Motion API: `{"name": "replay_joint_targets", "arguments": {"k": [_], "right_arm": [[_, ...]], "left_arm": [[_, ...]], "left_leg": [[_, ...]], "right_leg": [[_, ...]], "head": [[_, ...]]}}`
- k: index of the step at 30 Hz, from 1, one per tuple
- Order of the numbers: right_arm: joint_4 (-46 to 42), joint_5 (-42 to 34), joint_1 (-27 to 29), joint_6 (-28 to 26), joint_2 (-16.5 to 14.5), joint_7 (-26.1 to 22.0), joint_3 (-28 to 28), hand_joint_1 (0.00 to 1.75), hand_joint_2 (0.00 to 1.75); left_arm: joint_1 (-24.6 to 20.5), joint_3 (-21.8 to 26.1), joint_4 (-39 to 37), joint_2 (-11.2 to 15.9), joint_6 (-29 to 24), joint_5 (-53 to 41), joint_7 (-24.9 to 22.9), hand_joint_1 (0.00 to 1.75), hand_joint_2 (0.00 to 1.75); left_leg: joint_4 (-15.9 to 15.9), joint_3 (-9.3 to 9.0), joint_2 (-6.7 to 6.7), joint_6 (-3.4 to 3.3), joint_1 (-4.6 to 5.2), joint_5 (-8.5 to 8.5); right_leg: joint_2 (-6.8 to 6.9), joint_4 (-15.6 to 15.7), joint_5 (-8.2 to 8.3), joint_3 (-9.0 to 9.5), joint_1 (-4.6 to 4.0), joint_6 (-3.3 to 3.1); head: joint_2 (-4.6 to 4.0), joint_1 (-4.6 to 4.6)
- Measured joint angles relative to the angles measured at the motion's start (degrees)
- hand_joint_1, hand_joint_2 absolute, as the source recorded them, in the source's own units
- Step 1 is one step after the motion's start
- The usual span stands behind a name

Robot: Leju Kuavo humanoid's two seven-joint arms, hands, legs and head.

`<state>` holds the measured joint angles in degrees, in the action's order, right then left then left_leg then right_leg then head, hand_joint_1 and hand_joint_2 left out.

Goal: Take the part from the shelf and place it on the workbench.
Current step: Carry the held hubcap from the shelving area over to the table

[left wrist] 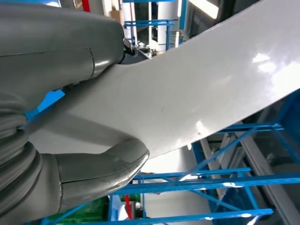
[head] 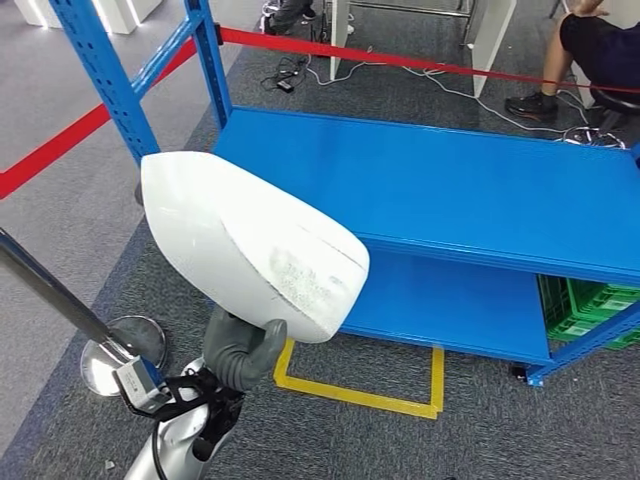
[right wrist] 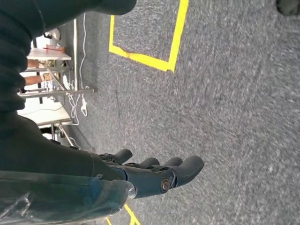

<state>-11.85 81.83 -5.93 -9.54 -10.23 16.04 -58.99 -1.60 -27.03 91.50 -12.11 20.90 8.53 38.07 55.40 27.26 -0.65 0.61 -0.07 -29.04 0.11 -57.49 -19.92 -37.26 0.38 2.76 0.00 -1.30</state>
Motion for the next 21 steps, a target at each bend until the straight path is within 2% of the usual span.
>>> {"name": "replay_joint_targets", "arguments": {"k": [1, 2, 3, 4, 5, 6, 7, 8, 9, 10, 11, 12, 13, 14, 16, 17, 18, 19, 20, 21], "right_arm": [[0.0, -0.1, 0.06, 0.03, 0.01, 0.03, -0.01, 0.0, 1.75], [0.0, -0.16, 0.11, -0.02, 0.01, 0.06, -0.03, 0.0, 1.75], [0.0, -0.21, 0.15, -0.12, 0.0, 0.09, -0.04, 0.0, 1.75], [0.0, -0.26, 0.17, -0.29, -0.01, 0.08, -0.06, 0.0, 1.75], [0.0, -0.29, 0.17, -0.56, -0.01, 0.0, -0.08, 0.0, 1.75], [0.0, -0.33, 0.16, -0.95, -0.02, -0.15, -0.09, 0.0, 1.75], [0.0, -0.35, 0.14, -1.37, -0.02, -0.37, -0.09, 0.0, 1.75], [0.0, -0.38, 0.13, -1.76, -0.02, -0.56, -0.1, 0.0, 1.75], [0.0, -0.39, 0.11, -2.05, -0.02, -0.7, -0.11, 0.0, 1.75], [0.0, -0.41, 0.06, -2.22, -0.02, -0.79, -0.12, 0.0, 1.75], [-0.01, -0.42, -0.05, -2.3, -0.02, -0.82, -0.14, 0.0, 1.75], [-0.01, -0.42, -0.18, -2.29, -0.02, -0.81, -0.15, 0.0, 1.75], [-0.01, -0.37, -0.31, -2.11, -0.02, -0.77, -0.15, 0.0, 1.75], [-0.01, -0.19, -0.4, -1.8, -0.02, -0.69, -0.16, 0.0, 1.75], [0.0, 0.47, -0.34, -1.05, -0.02, -0.54, -0.11, 0.0, 1.75], [0.0, 0.83, -0.28, -0.81, -0.02, -0.49, -0.05, 0.0, 1.75], [-0.01, 1.14, -0.25, -0.7, -0.02, -0.48, 0.02, 0.0, 1.75], [-0.01, 1.37, -0.25, -0.68, -0.02, -0.49, 0.08, 0.0, 1.75], [-0.02, 1.52, -0.24, -0.7, -0.02, -0.52, 0.13, 0.0, 1.75], [-0.02, 1.66, -0.22, -0.73, -0.02, -0.56, 0.16, 0.0, 1.75]], "left_arm": [[0.0, 0.02, -0.01, 0.01, 0.03, 0.05, 0.0, 1.75, 1.75], [-0.02, 0.02, -0.02, 0.01, 0.07, 0.09, 0.0, 1.75, 1.75], [-0.04, 0.02, -0.03, 0.0, 0.1, 0.11, 0.0, 1.75, 1.75], [-0.05, 0.02, -0.03, -0.02, 0.13, 0.13, 0.0, 1.75, 1.75], [-0.04, 0.02, -0.03, -0.04, 0.15, 0.14, 0.0, 1.75, 1.75], [-0.01, 0.02, -0.03, -0.03, 0.17, 0.15, 0.0, 1.75, 1.75], [0.03, 0.04, -0.03, -0.02, 0.17, 0.15, 0.0, 1.75, 1.75], [0.08, 0.06, -0.03, 0.01, 0.16, 0.14, 0.0, 1.75, 1.75], [0.14, 0.1, -0.03, 0.03, 0.14, 0.14, 0.0, 1.75, 1.75], [0.19, 0.15, -0.02, 0.04, 0.11, 0.13, 0.0, 1.75, 1.75], [0.23, 0.2, 0.01, 0.04, 0.07, 0.09, 0.0, 1.75, 1.75], [0.25, 0.25, 0.06, 0.04, 0.0, -0.03, 0.0, 1.75, 1.75], [0.25, 0.28, 0.11, 0.03, -0.08, -0.16, 0.0, 1.75, 1.75], [0.23, 0.32, 0.17, 0.02, -0.21, -0.33, 0.0, 1.75, 1.75], [0.22, 0.33, 0.21, 0.03, -0.48, -0.65, 0.01, 1.75, 1.75], [0.22, 0.34, 0.21, 0.03, -0.6, -0.75, 0.01, 1.75, 1.75], [0.23, 0.34, 0.22, 0.05, -0.67, -0.82, 0.02, 1.75, 1.75], [0.22, 0.34, 0.24, 0.07, -0.72, -0.83, 0.02, 1.75, 1.75], [0.2, 0.33, 0.26, 0.09, -0.74, -0.83, 0.02, 1.75, 1.75], [0.21, 0.33, 0.27, 0.11, -0.74, -0.84, 0.02, 1.75, 1.75]], "left_leg": [[0.04, 0.43, 0.07, -0.47, 0.01, 0.44], [0.04, 0.93, 0.14, -0.99, 0.02, 0.99], [0.0, 1.53, 0.21, -1.43, -0.04, 1.62], [0.0, 2.19, 0.26, -1.72, -0.03, 2.24], [0.01, 2.96, 0.28, -1.92, 0.02, 2.88], [0.04, 3.77, 0.29, -2.0, 0.1, 3.52], [0.06, 4.57, 0.29, -2.02, 0.19, 4.16], [0.09, 5.35, 0.29, -1.98, 0.26, 4.78], [0.12, 6.09, 0.28, -1.88, 0.3, 5.38], [0.14, 6.73, 0.25, -1.74, 0.32, 5.94], [0.2, 7.27, 0.22, -1.52, 0.37, 6.46], [0.27, 7.65, 0.22, -1.27, 0.45, 6.93], [0.32, 7.89, 0.24, -0.96, 0.51, 7.41], [0.34, 8.05, 0.29, -0.64, 0.54, 7.86], [0.39, 8.33, 0.32, 0.01, 0.46, 8.41], [0.94, 8.7, 0.3, 0.35, 0.41, 7.56], [2.52, 9.34, 0.28, 0.7, 0.36, 5.57], [5.25, 10.28, 0.26, 1.01, 0.29, 2.72], [8.97, 11.39, 0.27, 1.28, 0.25, -0.43], [13.0, 12.4, 0.28, 1.48, 0.19, -2.88]], "right_leg": [[0.0, -0.02, -0.02, -0.25, 0.13, 0.32], [-0.01, -0.74, -1.02, -0.72, 0.25, 0.61], [-0.03, -2.57, -3.05, -1.47, 0.3, 0.87], [-0.03, -5.68, -5.92, -2.47, 0.33, 1.04], [-0.03, -9.59, -8.81, -3.51, 0.31, 1.18], [-0.03, -13.45, -10.81, -4.28, 0.31, 1.27], [-0.03, -16.17, -11.53, -4.46, 0.3, 1.27], [-0.03, -17.0, -10.97, -3.7, 0.28, 1.19], [-0.04, -15.81, -9.57, -1.93, 0.25, 1.04], [-0.04, -12.72, -8.13, 0.78, 0.22, 0.82], [-0.06, -8.35, -7.7, 4.11, 0.17, 0.59], [-0.13, -4.08, -7.94, 7.08, 0.09, 0.4], [-0.21, -0.89, -8.55, 9.02, 0.0, 0.22], [-0.29, 0.88, -9.18, 9.9, -0.13, 0.01], [-0.24, 1.18, -8.68, 9.22, -0.18, -0.71], [-0.15, 1.14, -8.17, 8.77, -0.11, -1.2], [-0.04, 1.2, -7.52, 8.21, 0.0, -1.66], [0.05, 1.22, -6.79, 7.52, 0.09, -2.0], [0.05, 1.19, -6.08, 6.71, 0.1, -2.2], [0.07, 1.15, -5.38, 5.84, 0.1, -2.26]], "head": [[0.0, 0.0], [0.0, 0.07], [0.0, 0.17], [0.0, 0.29], [0.0, 0.41], [0.0, 0.45], [0.0, 0.49], [0.0, 0.49], [0.0, 0.49], [0.0, 0.49], [0.0, 0.49], [0.0, 0.46], [0.0, 0.45], [0.0, 0.43], [0.0, 0.45], [0.0, 0.37], [0.0, 0.24], [0.0, 0.12], [0.0, -0.04], [0.0, -0.09]]}}
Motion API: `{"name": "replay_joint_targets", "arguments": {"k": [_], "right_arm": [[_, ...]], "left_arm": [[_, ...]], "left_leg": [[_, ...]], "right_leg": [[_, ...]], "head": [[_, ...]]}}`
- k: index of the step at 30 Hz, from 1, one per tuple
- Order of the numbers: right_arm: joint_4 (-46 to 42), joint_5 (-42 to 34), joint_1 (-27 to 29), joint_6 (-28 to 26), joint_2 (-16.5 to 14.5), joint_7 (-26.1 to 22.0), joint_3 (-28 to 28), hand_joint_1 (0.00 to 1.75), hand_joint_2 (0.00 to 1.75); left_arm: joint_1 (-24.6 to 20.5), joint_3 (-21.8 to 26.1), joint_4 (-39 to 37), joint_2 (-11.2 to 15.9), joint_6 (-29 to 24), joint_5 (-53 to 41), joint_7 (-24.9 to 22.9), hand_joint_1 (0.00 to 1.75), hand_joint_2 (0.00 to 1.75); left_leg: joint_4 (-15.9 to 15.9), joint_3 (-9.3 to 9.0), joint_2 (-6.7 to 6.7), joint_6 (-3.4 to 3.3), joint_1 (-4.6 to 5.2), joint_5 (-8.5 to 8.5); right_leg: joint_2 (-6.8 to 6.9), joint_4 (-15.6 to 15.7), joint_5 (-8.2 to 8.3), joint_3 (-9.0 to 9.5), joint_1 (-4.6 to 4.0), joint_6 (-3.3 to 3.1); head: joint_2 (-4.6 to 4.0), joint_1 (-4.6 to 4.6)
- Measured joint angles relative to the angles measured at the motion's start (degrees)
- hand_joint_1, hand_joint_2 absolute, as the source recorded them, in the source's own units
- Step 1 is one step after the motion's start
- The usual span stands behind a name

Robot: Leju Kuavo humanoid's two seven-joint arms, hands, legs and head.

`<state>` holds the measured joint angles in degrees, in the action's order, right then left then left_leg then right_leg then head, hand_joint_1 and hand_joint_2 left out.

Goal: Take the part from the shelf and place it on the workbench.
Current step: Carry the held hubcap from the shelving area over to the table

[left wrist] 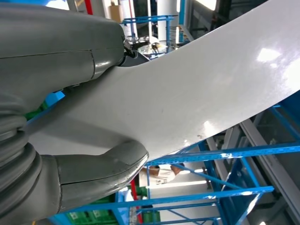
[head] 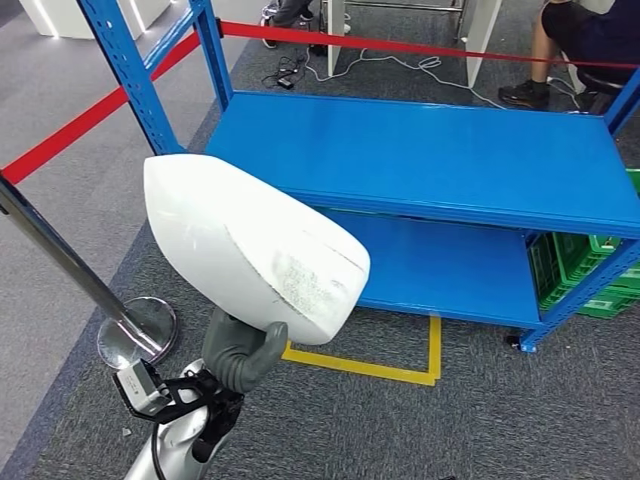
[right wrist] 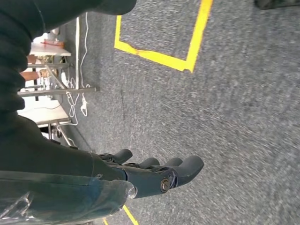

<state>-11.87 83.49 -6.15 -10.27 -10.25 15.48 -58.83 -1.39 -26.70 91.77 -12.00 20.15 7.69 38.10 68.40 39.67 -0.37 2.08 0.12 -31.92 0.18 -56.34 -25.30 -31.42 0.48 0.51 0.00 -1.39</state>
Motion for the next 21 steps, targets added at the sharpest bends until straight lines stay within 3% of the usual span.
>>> {"name": "replay_joint_targets", "arguments": {"k": [1, 2, 3, 5, 6, 8, 9, 11, 12, 13, 15, 16, 17, 18, 19, 21], "right_arm": [[0.0, 0.09, 0.06, -0.04, 0.0, -0.04, 0.02, 0.0, 1.75], [0.0, 0.23, 0.1, -0.09, 0.0, -0.05, 0.05, 0.0, 1.75], [0.0, 0.51, 0.13, -0.15, 0.0, 0.11, 0.12, 0.0, 1.75], [0.0, 1.57, 0.11, -0.2, 0.0, 0.99, 0.57, 0.0, 1.75], [0.0, 2.22, 0.09, -0.08, 0.01, 1.53, 0.92, 0.0, 1.75], [0.0, 3.19, 0.1, 0.28, 0.05, 1.95, 1.63, 0.0, 1.75], [0.0, 3.33, 0.14, 0.48, 0.1, 1.9, 1.9, 0.0, 1.75], [0.0, 2.8, 0.22, 1.12, 0.24, 1.71, 2.19, 0.0, 1.75], [0.0, 2.26, 0.25, 1.7, 0.3, 1.62, 2.21, 0.0, 1.75], [0.0, 1.7, 0.27, 2.33, 0.35, 1.51, 2.19, 0.0, 1.75], [0.0, 0.8, 0.26, 3.05, 0.37, 0.85, 2.16, 0.0, 1.75], [0.0, 0.55, 0.25, 3.05, 0.37, 0.39, 2.15, 0.0, 1.75], [0.0, 0.37, 0.24, 2.91, 0.37, -0.07, 2.15, 0.0, 1.75], [0.0, 0.26, 0.23, 2.76, 0.37, -0.38, 2.15, 0.0, 1.75], [0.0, 0.19, 0.21, 2.65, 0.37, -0.56, 2.15, 0.0, 1.75], [0.0, 0.1, 0.06, 2.54, 0.37, -0.7, 2.14, 0.0, 1.75]], "left_arm": [[0.02, 0.0, 0.01, 0.03, 0.0, -0.01, 0.0, 1.75, 1.75], [0.04, 0.02, 0.01, 0.06, -0.02, -0.02, 0.0, 1.75, 1.75], [0.06, 0.03, 0.01, 0.09, -0.04, -0.03, 0.0, 1.75, 1.75], [0.04, 0.04, 0.04, 0.09, -0.11, -0.05, 0.02, 1.75, 1.75], [0.01, 0.03, 0.1, 0.06, -0.13, -0.07, 0.07, 1.75, 1.75], [-0.04, 0.0, 0.26, 0.01, -0.13, -0.12, 0.26, 1.75, 1.75], [0.03, -0.01, 0.35, 0.02, -0.13, -0.14, 0.37, 1.75, 1.75], [0.28, 0.02, 0.42, 0.11, -0.13, -0.15, 0.49, 1.75, 1.75], [0.34, 0.02, 0.42, 0.14, -0.12, -0.15, 0.5, 1.75, 1.75], [0.34, 0.01, 0.42, 0.15, -0.1, -0.15, 0.5, 1.75, 1.75], [0.29, 0.01, 0.42, 0.2, -0.06, -0.15, 0.51, 1.75, 1.75], [0.3, 0.01, 0.42, 0.26, -0.04, -0.15, 0.52, 1.75, 1.75], [0.32, 0.02, 0.42, 0.33, -0.04, -0.15, 0.54, 1.75, 1.75], [0.34, 0.03, 0.42, 0.39, -0.04, -0.15, 0.55, 1.75, 1.75], [0.35, 0.03, 0.42, 0.42, -0.04, -0.15, 0.56, 1.75, 1.75], [0.35, 0.05, 0.46, 0.42, -0.03, -0.15, 0.58, 1.75, 1.75]], "left_leg": [[3.17, 0.54, 0.0, 0.13, -0.03, -1.1], [4.8, 0.32, 0.0, 0.2, -0.06, -0.87], [4.52, -0.8, 0.0, 0.2, -0.09, 0.4], [-1.3, -5.71, 0.01, 0.04, -0.13, 3.36], [-5.8, -8.92, 0.01, -0.14, -0.12, 3.84], [-12.47, -13.17, -0.05, -0.77, -0.05, 3.12], [-13.93, -13.79, -0.09, -1.19, 0.06, 2.85], [-14.01, -12.98, -0.03, -2.15, 0.05, 3.43], [-14.0, -12.51, 0.04, -2.6, 0.0, 3.96], [-14.02, -11.98, 0.11, -2.97, -0.09, 4.54], [-13.95, -10.68, 0.15, -3.3, -0.03, 5.69], [-13.88, -9.94, 0.17, -3.33, 0.02, 6.28], [-13.78, -9.17, 0.19, -3.3, 0.06, 6.85], [-13.64, -8.4, 0.2, -3.24, 0.08, 7.36], [-13.45, -7.65, 0.19, -3.12, 0.08, 7.83], [-13.06, -6.42, 0.11, -2.68, 0.14, 8.63]], "right_leg": [[0.04, -0.04, 0.66, -0.89, 0.0, 0.04], [0.1, -0.08, 1.29, -1.76, 0.0, 0.13], [0.14, -0.12, 1.91, -2.58, 0.01, 0.24], [0.14, -0.24, 3.07, -3.97, 0.03, 0.54], [0.09, -0.37, 3.58, -4.54, -0.06, 0.77], [0.03, -0.54, 4.76, -5.4, -0.24, 1.35], [0.04, -0.51, 5.36, -5.72, -0.29, 1.69], [0.02, -0.62, 5.68, -6.35, -0.1, 2.34], [-0.02, -1.65, 4.41, -6.88, -0.02, 2.63], [-0.06, -3.85, 2.18, -7.69, 0.04, 2.88], [-0.07, -11.28, -3.44, -9.7, 0.06, 3.24], [-0.07, -14.88, -5.11, -10.38, 0.07, 3.36], [-0.07, -17.07, -5.49, -10.34, 0.06, 3.39], [-0.07, -17.2, -4.73, -9.31, 0.06, 3.35], [-0.07, -15.11, -3.29, -7.18, 0.07, 3.27], [-0.13, -6.82, -1.89, -1.07, 0.06, 3.02]], "head": [[0.0, 0.02], [0.0, 0.01], [0.0, 0.02], [0.0, 0.0], [0.0, -0.01], [0.0, 0.02], [0.0, 0.04], [0.0, 0.05], [0.0, 0.17], [0.0, 0.31], [0.0, 0.58], [0.0, 0.6], [0.0, 0.59], [0.0, 0.6], [0.0, 0.6], [0.0, 0.61]]}}
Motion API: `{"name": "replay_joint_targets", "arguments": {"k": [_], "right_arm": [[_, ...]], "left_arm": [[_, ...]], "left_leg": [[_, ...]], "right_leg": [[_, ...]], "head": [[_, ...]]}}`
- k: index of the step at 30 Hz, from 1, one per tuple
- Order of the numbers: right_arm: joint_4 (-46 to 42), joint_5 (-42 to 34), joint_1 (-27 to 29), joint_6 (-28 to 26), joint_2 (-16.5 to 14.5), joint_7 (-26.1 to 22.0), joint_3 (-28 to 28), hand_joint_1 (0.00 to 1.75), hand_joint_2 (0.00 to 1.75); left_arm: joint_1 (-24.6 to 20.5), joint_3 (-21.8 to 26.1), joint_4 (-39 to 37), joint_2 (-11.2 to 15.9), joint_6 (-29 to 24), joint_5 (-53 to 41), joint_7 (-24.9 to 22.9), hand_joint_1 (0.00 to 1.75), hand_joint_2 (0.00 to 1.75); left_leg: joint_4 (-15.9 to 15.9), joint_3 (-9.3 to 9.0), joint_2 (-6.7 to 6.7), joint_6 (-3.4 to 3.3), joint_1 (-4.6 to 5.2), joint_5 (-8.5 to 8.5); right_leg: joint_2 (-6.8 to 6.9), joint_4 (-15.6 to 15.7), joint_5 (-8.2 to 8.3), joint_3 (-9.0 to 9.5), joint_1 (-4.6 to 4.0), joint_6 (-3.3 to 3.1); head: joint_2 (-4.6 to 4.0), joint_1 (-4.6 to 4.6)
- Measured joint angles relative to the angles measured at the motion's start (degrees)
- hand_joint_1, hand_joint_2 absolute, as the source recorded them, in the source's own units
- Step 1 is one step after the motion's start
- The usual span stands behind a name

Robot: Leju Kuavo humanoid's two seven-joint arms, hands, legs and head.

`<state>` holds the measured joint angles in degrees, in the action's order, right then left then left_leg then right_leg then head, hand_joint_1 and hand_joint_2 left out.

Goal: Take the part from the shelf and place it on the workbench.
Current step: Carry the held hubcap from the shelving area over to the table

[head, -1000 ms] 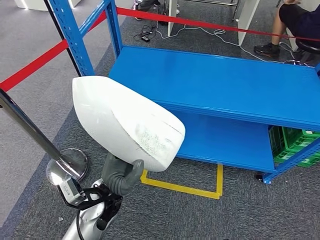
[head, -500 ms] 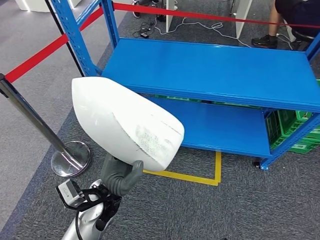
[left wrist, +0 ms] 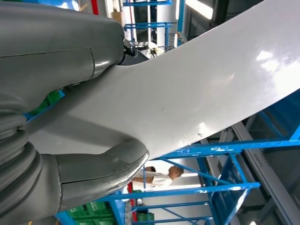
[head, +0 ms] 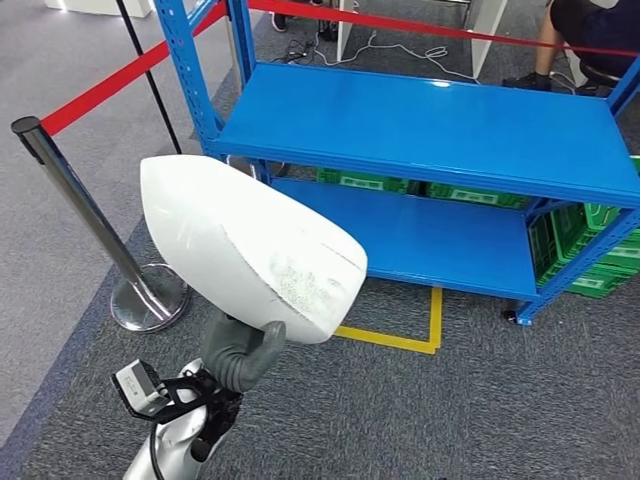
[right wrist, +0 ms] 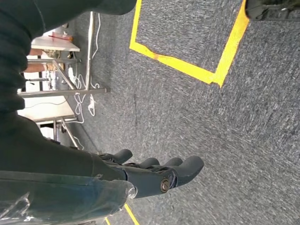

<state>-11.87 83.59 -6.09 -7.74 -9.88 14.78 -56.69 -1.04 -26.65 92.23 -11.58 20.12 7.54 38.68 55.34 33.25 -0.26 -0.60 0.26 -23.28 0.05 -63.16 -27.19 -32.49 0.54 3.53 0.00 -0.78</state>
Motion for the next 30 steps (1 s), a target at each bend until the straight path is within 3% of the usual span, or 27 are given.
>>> {"name": "replay_joint_targets", "arguments": {"k": [2, 5, 7, 9, 10, 11, 12, 13, 15, 17, 18, 20, 21, 23, 25, 26, 27, 28, 30], "right_arm": [[0.0, -0.03, -0.15, -0.1, 0.0, -0.11, 0.01, 0.0, 1.75], [0.0, 0.05, -0.1, -1.0, 0.01, -0.58, 0.01, 0.0, 1.75], [-0.01, 0.22, -0.08, -2.22, 0.05, -1.02, -0.02, 0.0, 1.75], [-0.02, 0.35, -0.11, -3.04, 0.09, -1.37, -0.03, 0.0, 1.75], [-0.02, 0.38, -0.09, -3.24, 0.09, -1.52, -0.03, 0.0, 1.75], [-0.02, 0.4, -0.04, -3.37, 0.09, -1.67, -0.02, 0.0, 1.75], [-0.02, 0.44, 0.01, -3.44, 0.09, -1.8, -0.02, 0.0, 1.75], [-0.02, 0.51, 0.04, -3.49, 0.09, -1.93, -0.01, 0.0, 1.75], [-0.02, 0.71, 0.03, -3.56, 0.08, -2.09, -0.01, 0.0, 1.75], [-0.02, 0.87, 0.02, -3.6, 0.07, -2.14, -0.01, 0.0, 1.75], [-0.02, 0.91, 0.03, -3.61, 0.07, -2.19, -0.01, 0.0, 1.75], [-0.02, 0.93, 0.09, -3.66, 0.08, -2.43, -0.01, 0.0, 1.75], [-0.02, 0.92, 0.13, -3.72, 0.09, -2.6, -0.01, 0.0, 1.75], [-0.02, 0.91, 0.16, -3.8, 0.11, -2.87, -0.01, 0.0, 1.75], [-0.02, 0.89, 0.19, -3.84, 0.11, -3.07, -0.01, 0.0, 1.75], [-0.02, 0.86, 0.21, -3.84, 0.11, -3.17, -0.01, 0.0, 1.75], [-0.02, 0.81, 0.23, -3.85, 0.11, -3.3, -0.01, 0.0, 1.75], [-0.02, 0.77, 0.23, -3.84, 0.13, -3.46, -0.01, 0.0, 1.75], [-0.02, 0.69, 0.11, -3.83, 0.18, -3.82, -0.01, 0.0, 1.75]], "left_arm": [[-0.02, -0.01, 0.07, -0.02, 0.03, 0.0, 0.02, 1.75, 1.75], [0.07, -0.01, 0.12, 0.01, 0.05, -0.01, 0.04, 1.75, 1.75], [0.19, 0.02, 0.24, 0.1, 0.03, -0.05, 0.05, 1.75, 1.75], [0.27, 0.03, 0.38, 0.17, 0.01, -0.1, 0.05, 1.75, 1.75], [0.35, 0.03, 0.41, 0.22, -0.03, -0.11, 0.05, 1.75, 1.75], [0.46, 0.04, 0.42, 0.28, -0.1, -0.12, 0.03, 1.75, 1.75], [0.57, 0.07, 0.42, 0.34, -0.23, -0.14, -0.01, 1.75, 1.75], [0.65, 0.1, 0.43, 0.38, -0.38, -0.16, -0.05, 1.75, 1.75], [0.7, 0.16, 0.47, 0.38, -0.62, -0.23, -0.11, 1.75, 1.75], [0.67, 0.19, 0.55, 0.33, -0.71, -0.32, -0.13, 1.75, 1.75], [0.69, 0.21, 0.59, 0.32, -0.73, -0.34, -0.14, 1.75, 1.75], [0.77, 0.27, 0.6, 0.3, -0.73, -0.35, -0.15, 1.75, 1.75], [0.8, 0.31, 0.6, 0.3, -0.73, -0.34, -0.16, 1.75, 1.75], [0.83, 0.38, 0.6, 0.31, -0.73, -0.33, -0.17, 1.75, 1.75], [0.9, 0.43, 0.59, 0.33, -0.71, -0.33, -0.18, 1.75, 1.75], [0.95, 0.44, 0.59, 0.35, -0.69, -0.33, -0.19, 1.75, 1.75], [1.01, 0.45, 0.58, 0.36, -0.68, -0.33, -0.2, 1.75, 1.75], [1.05, 0.46, 0.57, 0.37, -0.66, -0.33, -0.2, 1.75, 1.75], [1.06, 0.47, 0.57, 0.36, -0.62, -0.33, -0.21, 1.75, 1.75]], "left_leg": [[0.15, 0.62, 0.0, 0.6, 0.14, 0.83], [0.21, 1.3, 0.01, 1.54, 0.12, 1.56], [2.95, 2.66, -0.03, 2.2, 0.05, -1.48], [9.94, 5.07, -0.04, 2.62, -0.03, -6.92], [13.63, 6.11, -0.04, 2.68, -0.05, -8.81], [16.08, 6.51, -0.04, 2.63, -0.04, -9.44], [16.64, 5.98, -0.04, 2.48, -0.02, -8.86], [15.09, 4.43, -0.04, 2.22, 0.03, -7.41], [7.49, -0.95, -0.03, 1.42, 0.3, -4.57], [0.79, -5.06, 0.0, 0.83, 0.58, -4.03], [-0.61, -5.68, 0.0, 0.66, 0.69, -4.26], [-1.18, -5.25, 0.03, 0.27, 0.6, -3.86], [-1.29, -5.01, 0.08, -0.01, 0.48, -3.49], [-1.46, -4.56, 0.2, -0.47, 0.2, -2.74], [-1.43, -3.86, 0.25, -0.63, 0.17, -2.11], [-1.4, -3.49, 0.26, -0.6, 0.17, -1.79], [-1.36, -3.15, 0.25, -0.51, 0.14, -1.52], [-1.27, -2.85, 0.23, -0.38, 0.09, -1.31], [-0.8, -2.31, 0.18, 0.04, -0.03, -1.11]], "right_leg": [[-0.23, 5.73, -0.43, 3.59, -0.12, -0.45], [-0.35, 6.44, 0.12, 2.94, -0.19, -1.57], [-0.19, 6.47, 1.13, 1.85, -0.05, -2.46], [-0.12, 6.45, 2.15, 0.57, -0.08, -2.9], [-0.09, 6.44, 2.62, -0.11, -0.15, -2.96], [-0.05, 6.42, 3.08, -0.77, -0.23, -2.97], [-0.01, 6.41, 3.54, -1.38, -0.33, -2.97], [0.01, 6.4, 3.98, -1.91, -0.42, -2.97], [-0.02, 6.38, 4.77, -2.7, -0.63, -2.85], [-0.02, 6.32, 5.48, -3.23, -0.77, -2.49], [0.03, 6.32, 5.85, -3.47, -0.78, -2.2], [0.08, 6.32, 6.32, -3.93, -0.7, -1.53], [0.07, 5.72, 5.75, -4.37, -0.66, -1.19], [-0.01, 1.17, 2.36, -6.27, -0.51, -0.58], [-0.01, -6.74, -2.01, -8.95, -0.3, -0.06], [0.0, -9.53, -3.17, -9.63, -0.2, 0.14], [0.01, -10.26, -3.31, -9.28, -0.1, 0.28], [0.02, -8.54, -2.43, -7.7, 0.01, 0.4], [-0.01, -0.72, 0.16, -2.48, 0.21, 0.67]], "head": [[0.0, -0.05], [0.0, 0.01], [0.0, -0.27], [0.0, -0.56], [0.0, -0.57], [0.0, -0.59], [0.0, -0.59], [0.0, -0.58], [0.0, -0.58], [0.0, -0.54], [0.0, -0.52], [0.0, -0.55], [0.0, -0.51], [0.0, -0.26], [0.0, -0.01], [0.0, -0.02], [0.0, -0.02], [0.0, -0.02], [0.0, -0.01]]}}
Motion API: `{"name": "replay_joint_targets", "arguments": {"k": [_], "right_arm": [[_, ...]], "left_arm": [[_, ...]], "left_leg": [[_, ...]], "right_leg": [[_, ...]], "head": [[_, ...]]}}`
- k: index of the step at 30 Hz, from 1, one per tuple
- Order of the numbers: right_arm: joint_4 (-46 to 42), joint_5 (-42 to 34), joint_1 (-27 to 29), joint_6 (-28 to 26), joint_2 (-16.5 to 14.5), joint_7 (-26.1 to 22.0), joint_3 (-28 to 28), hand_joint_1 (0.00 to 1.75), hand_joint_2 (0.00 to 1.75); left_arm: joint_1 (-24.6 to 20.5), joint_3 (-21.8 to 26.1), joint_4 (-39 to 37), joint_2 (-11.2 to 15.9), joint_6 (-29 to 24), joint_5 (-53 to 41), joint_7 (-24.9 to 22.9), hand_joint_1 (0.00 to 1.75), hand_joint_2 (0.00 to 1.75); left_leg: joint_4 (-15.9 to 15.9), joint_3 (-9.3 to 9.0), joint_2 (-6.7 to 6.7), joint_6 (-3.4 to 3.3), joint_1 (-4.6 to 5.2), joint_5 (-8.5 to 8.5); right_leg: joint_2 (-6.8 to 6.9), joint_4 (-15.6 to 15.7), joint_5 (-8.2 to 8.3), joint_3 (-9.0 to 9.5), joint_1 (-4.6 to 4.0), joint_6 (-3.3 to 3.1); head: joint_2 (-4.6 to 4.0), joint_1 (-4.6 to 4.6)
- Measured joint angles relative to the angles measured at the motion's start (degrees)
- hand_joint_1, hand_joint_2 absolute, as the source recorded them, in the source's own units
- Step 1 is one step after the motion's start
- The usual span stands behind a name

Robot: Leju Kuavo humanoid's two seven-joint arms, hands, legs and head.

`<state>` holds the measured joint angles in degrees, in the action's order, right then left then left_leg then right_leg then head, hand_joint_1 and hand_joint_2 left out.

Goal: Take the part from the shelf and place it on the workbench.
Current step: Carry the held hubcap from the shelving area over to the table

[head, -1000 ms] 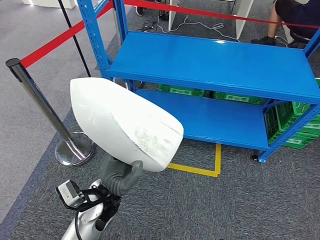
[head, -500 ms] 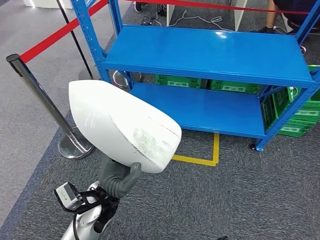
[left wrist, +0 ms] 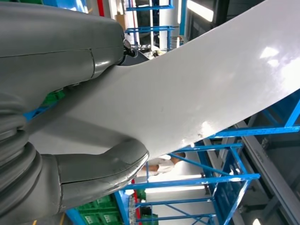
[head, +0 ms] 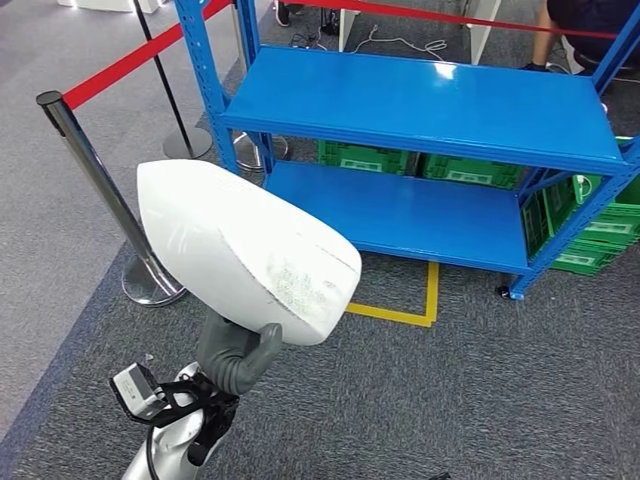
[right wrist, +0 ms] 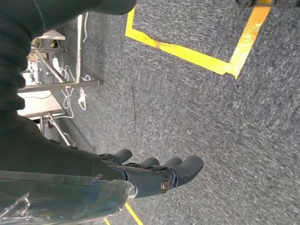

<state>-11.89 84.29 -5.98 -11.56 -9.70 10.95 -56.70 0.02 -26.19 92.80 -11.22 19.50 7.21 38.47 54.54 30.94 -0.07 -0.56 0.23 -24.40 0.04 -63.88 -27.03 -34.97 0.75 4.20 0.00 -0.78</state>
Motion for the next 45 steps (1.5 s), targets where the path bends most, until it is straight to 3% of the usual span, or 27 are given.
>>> {"name": "replay_joint_targets", "arguments": {"k": [2, 6, 8, 10, 11, 12, 13, 15, 17, 18, 21, 23, 25, 27, 28, 29, 31, 33, 36, 37, 39, 41, 42, 43, 45], "right_arm": [[0.01, -0.06, -0.17, 0.02, 0.01, -0.32, 0.0, 0.0, 1.75], [-0.01, -0.19, -0.01, -0.24, 0.02, -1.17, -0.01, 0.0, 1.75], [-0.01, -0.22, -0.05, -0.47, 0.04, -1.94, 0.01, 0.0, 1.75], [-0.01, -0.22, -0.09, -0.56, 0.04, -2.49, 0.04, 0.0, 1.75], [-0.01, -0.24, -0.04, -0.56, 0.04, -2.63, 0.04, 0.0, 1.75], [-0.01, -0.26, 0.02, -0.56, 0.04, -2.74, 0.03, 0.0, 1.75], [-0.01, -0.29, 0.05, -0.55, 0.04, -2.83, 0.03, 0.0, 1.75], [-0.01, -0.36, 0.04, -0.55, 0.02, -2.94, 0.02, 0.0, 1.75], [-0.01, -0.48, 0.0, -0.59, -0.02, -3.11, 0.02, 0.0, 1.75], [-0.01, -0.57, 0.0, -0.72, -0.02, -3.28, 0.02, 0.0, 1.75], [-0.01, -0.73, 0.12, -1.64, -0.04, -3.91, 0.02, 0.0, 1.75], [-0.01, -0.72, 0.2, -2.2, -0.04, -4.16, 0.02, 0.0, 1.75], [0.0, -0.69, 0.27, -2.39, -0.05, -4.26, 0.02, 0.0, 1.75], [0.01, -0.68, 0.36, -2.45, -0.07, -4.28, 0.02, 0.0, 1.75], [0.01, -0.67, 0.39, -2.56, -0.07, -4.29, 0.02, 0.0, 1.75], [0.0, -0.6, 0.38, -2.8, -0.07, -4.3, 0.03, 0.0, 1.75], [-0.01, -0.4, 0.21, -3.53, -0.07, -4.36, 0.09, 0.0, 1.75], [-0.01, -0.3, 0.0, -4.23, -0.13, -4.67, 0.16, 0.0, 1.75], [-0.01, -0.54, -0.02, -4.59, -0.19, -5.34, 0.19, 0.0, 1.75], [-0.01, -0.69, -0.05, -4.63, -0.19, -5.53, 0.18, 0.0, 1.75], [-0.01, -1.14, -0.2, -4.69, -0.18, -5.76, 0.16, 0.0, 1.75], [-0.01, -1.8, -0.21, -4.83, -0.18, -5.78, 0.12, 0.0, 1.75], [-0.01, -2.13, -0.13, -5.01, -0.19, -5.64, 0.08, 0.0, 1.75], [-0.01, -2.37, -0.05, -5.28, -0.19, -5.42, 0.03, 0.0, 1.75], [-0.01, -2.56, -0.04, -5.94, -0.2, -4.98, -0.02, 0.0, 1.75]], "left_arm": [[-0.05, -0.01, 0.0, -0.02, 0.02, 0.01, -0.01, 1.75, 1.75], [-0.04, -0.01, 0.0, -0.04, 0.09, 0.13, -0.02, 1.75, 1.75], [-0.03, 0.0, 0.0, -0.04, 0.07, 0.36, -0.02, 1.75, 1.75], [0.08, 0.0, 0.0, -0.01, -0.02, 0.73, -0.02, 1.75, 1.75], [0.18, 0.02, 0.0, 0.03, -0.09, 0.89, -0.02, 1.75, 1.75], [0.25, 0.05, 0.0, 0.06, -0.14, 1.03, -0.02, 1.75, 1.75], [0.31, 0.08, 0.0, 0.07, -0.17, 1.26, -0.01, 1.75, 1.75], [0.36, 0.15, 0.03, -0.06, -0.07, 2.39, 0.01, 1.75, 1.75], [0.4, 0.3, 0.16, -0.45, -0.25, 4.07, -0.19, 1.75, 1.75], [0.53, 0.47, 0.29, -0.71, -0.82, 4.71, -0.52, 1.75, 1.75], [1.32, 1.18, 0.72, -1.36, -4.53, 4.53, -1.63, 1.75, 1.75], [1.61, 1.53, 1.04, -1.73, -6.56, 3.55, -1.68, 1.75, 1.75], [1.79, 1.82, 1.31, -1.94, -7.35, 2.95, -1.51, 1.75, 1.75], [2.06, 2.02, 1.4, -1.96, -7.62, 2.62, -1.44, 1.75, 1.75], [2.19, 2.09, 1.41, -1.96, -7.72, 2.44, -1.38, 1.75, 1.75], [2.27, 2.14, 1.44, -1.96, -7.73, 2.25, -1.21, 1.75, 1.75], [2.3, 2.11, 1.73, -1.94, -7.55, 1.62, -0.47, 1.75, 1.75], [2.31, 1.92, 2.24, -1.89, -7.61, 0.2, 0.21, 1.75, 1.75], [2.39, 1.67, 2.87, -1.78, -8.32, -2.06, 0.45, 1.75, 1.75], [2.39, 1.61, 3.12, -1.74, -8.45, -2.46, 0.47, 1.75, 1.75], [2.36, 1.51, 3.61, -1.65, -8.56, -2.99, 0.48, 1.75, 1.75], [2.39, 1.44, 3.8, -1.48, -8.57, -3.25, 0.48, 1.75, 1.75], [2.43, 1.42, 3.8, -1.39, -8.57, -3.27, 0.48, 1.75, 1.75], [2.46, 1.41, 3.8, -1.33, -8.56, -3.28, 0.48, 1.75, 1.75], [2.48, 1.4, 3.81, -1.28, -8.52, -3.27, 0.48, 1.75, 1.75]], "left_leg": [[0.81, 0.69, -0.03, 0.57, 0.1, 0.09], [1.71, 1.8, -0.02, 1.83, 0.04, -0.02], [5.42, 3.47, -0.01, 2.43, -0.05, -3.05], [13.0, 6.57, -0.01, 2.75, -0.11, -7.42], [16.2, 7.78, -0.01, 2.78, -0.11, -8.71], [17.68, 8.16, -0.01, 2.73, -0.11, -8.93], [16.86, 7.39, -0.01, 2.61, -0.11, -8.03], [10.13, 3.16, 0.0, 2.18, -0.11, -4.64], [3.43, -0.6, -0.03, 1.74, -0.07, -2.83], [1.93, -1.27, -0.08, 1.52, -0.02, -2.68], [1.38, -0.89, -0.15, 0.6, -0.01, -2.23], [1.19, -0.63, -0.06, -0.07, -0.21, -1.68], [1.21, -0.23, 0.0, -0.4, -0.2, -1.34], [1.26, 0.16, 0.02, -0.48, -0.13, -1.05], [1.29, 0.28, 0.0, -0.44, -0.12, -0.93], [1.32, 0.33, -0.03, -0.38, -0.12, -0.85], [1.5, 0.42, -0.06, -0.06, 0.0, -0.78], [1.71, 0.71, -0.06, 0.52, 0.18, -0.63], [1.78, 1.03, -0.07, 1.44, 0.13, -0.49], [2.48, 1.39, -0.06, 1.78, 0.1, -1.16], [7.24, 3.59, -0.05, 2.43, -0.04, -4.38], [14.91, 7.11, -0.04, 2.83, -0.19, -8.08], [17.44, 8.23, -0.04, 2.91, -0.23, -8.78], [17.87, 8.3, -0.05, 2.91, -0.26, -8.29], [12.67, 5.35, -0.47, 2.77, -0.37, -4.73]], "right_leg": [[-0.31, 5.5, 1.1, 3.25, 0.03, -0.38], [-0.55, 5.9, 1.58, 2.69, -0.16, -2.24], [-0.49, 6.01, 2.14, 2.12, -0.05, -3.1], [-0.42, 5.99, 2.63, 1.37, -0.1, -3.46], [-0.37, 5.99, 2.87, 1.0, -0.13, -3.47], [-0.32, 5.98, 3.13, 0.64, -0.15, -3.43], [-0.31, 5.98, 3.39, 0.34, -0.16, -3.35], [-0.33, 5.97, 3.85, -0.06, -0.17, -3.05], [-0.36, 5.75, 4.26, -0.46, -0.4, -2.58], [-0.33, 5.7, 4.49, -0.68, -0.49, -2.27], [-0.28, 5.66, 4.85, -1.19, -0.37, -1.26], [-0.3, 2.55, 2.5, -2.59, -0.27, -0.69], [-0.3, -5.04, -1.89, -5.51, -0.19, -0.25], [-0.31, -10.63, -4.15, -7.21, -0.17, -0.04], [-0.31, -10.26, -3.69, -6.52, -0.17, -0.05], [-0.3, -7.54, -2.32, -4.68, -0.17, -0.13], [-0.3, 0.76, 0.52, 0.35, -0.2, -0.45], [-0.38, 5.42, 1.45, 2.88, -0.33, -1.11], [-0.45, 5.8, 1.65, 2.63, -0.43, -2.29], [-0.42, 5.94, 1.83, 2.56, -0.33, -2.66], [-0.42, 6.17, 2.19, 2.32, -0.11, -3.24], [-0.58, 6.16, 2.38, 1.92, -0.09, -3.38], [-0.75, 6.15, 2.47, 1.76, -0.09, -3.35], [-1.01, 6.14, 2.58, 1.65, -0.07, -3.26], [-1.89, 6.13, 2.82, 1.55, 0.0, -2.97]], "head": [[0.0, 0.04], [0.0, -0.04], [0.0, -0.25], [0.0, -0.43], [0.0, -0.43], [0.0, -0.43], [0.0, -0.43], [0.0, -0.45], [0.0, -0.47], [0.0, -0.49], [0.0, -0.48], [0.0, -0.14], [0.0, 0.21], [0.0, 0.24], [0.0, 0.25], [0.0, 0.25], [0.0, 0.26], [0.0, 0.19], [0.0, 0.16], [0.0, 0.06], [0.0, -0.18], [0.0, -0.34], [0.0, -0.35], [0.0, -0.34], [0.0, -0.34]]}}
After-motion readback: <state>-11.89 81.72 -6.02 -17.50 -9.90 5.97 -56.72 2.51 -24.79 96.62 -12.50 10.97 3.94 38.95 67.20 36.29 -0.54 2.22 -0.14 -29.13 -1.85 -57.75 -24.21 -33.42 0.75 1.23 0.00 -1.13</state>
